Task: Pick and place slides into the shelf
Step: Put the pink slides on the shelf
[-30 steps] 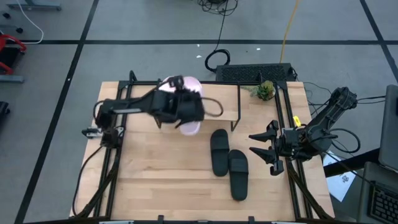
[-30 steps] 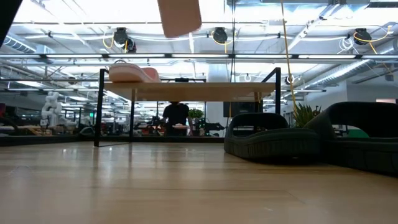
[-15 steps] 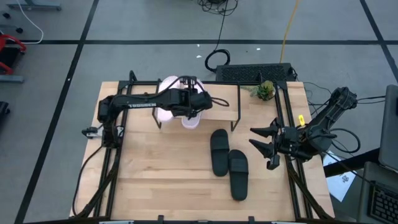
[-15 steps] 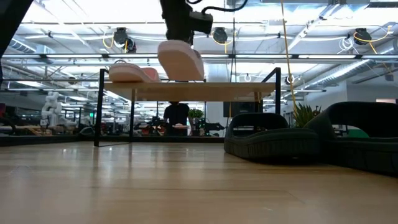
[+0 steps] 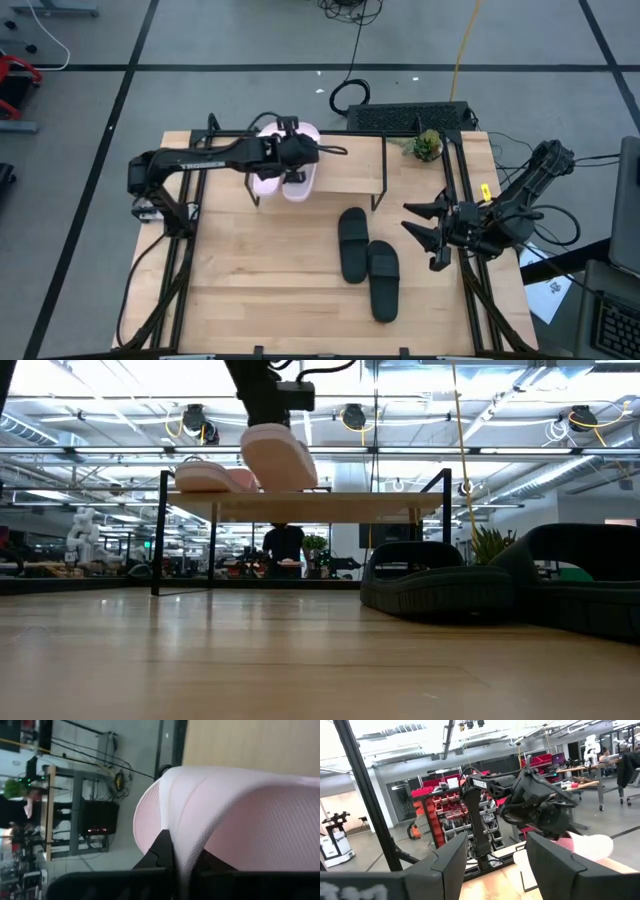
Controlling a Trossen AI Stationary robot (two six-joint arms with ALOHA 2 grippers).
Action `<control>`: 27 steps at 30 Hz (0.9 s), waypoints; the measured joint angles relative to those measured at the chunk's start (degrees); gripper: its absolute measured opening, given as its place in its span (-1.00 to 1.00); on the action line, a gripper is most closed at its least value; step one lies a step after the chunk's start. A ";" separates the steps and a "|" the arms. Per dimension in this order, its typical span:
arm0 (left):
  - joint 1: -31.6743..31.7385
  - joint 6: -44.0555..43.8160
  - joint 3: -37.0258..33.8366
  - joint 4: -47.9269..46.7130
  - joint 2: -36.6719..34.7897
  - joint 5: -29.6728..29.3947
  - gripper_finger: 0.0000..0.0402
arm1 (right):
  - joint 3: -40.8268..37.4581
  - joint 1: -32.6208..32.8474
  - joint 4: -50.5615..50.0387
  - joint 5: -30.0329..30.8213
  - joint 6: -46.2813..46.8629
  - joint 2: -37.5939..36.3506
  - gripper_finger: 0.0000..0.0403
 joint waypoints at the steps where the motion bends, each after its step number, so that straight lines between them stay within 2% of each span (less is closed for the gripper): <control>1: -0.15 0.86 -0.52 1.02 -0.50 0.03 -1.00 | 0.00 -0.15 0.20 0.47 -0.31 0.02 -0.04; 4: -0.25 1.88 -1.09 2.06 -1.33 0.54 -1.00 | 0.00 -0.80 0.44 2.66 -0.27 0.02 -0.04; 9: -0.24 4.33 -1.15 4.02 -1.10 1.12 -1.00 | 0.00 -2.29 0.36 2.59 -0.06 0.02 -0.04; 27: 3.10 2.52 -3.39 4.11 -0.54 4.83 -1.00 | 0.00 -2.60 0.36 2.36 0.10 0.02 -0.04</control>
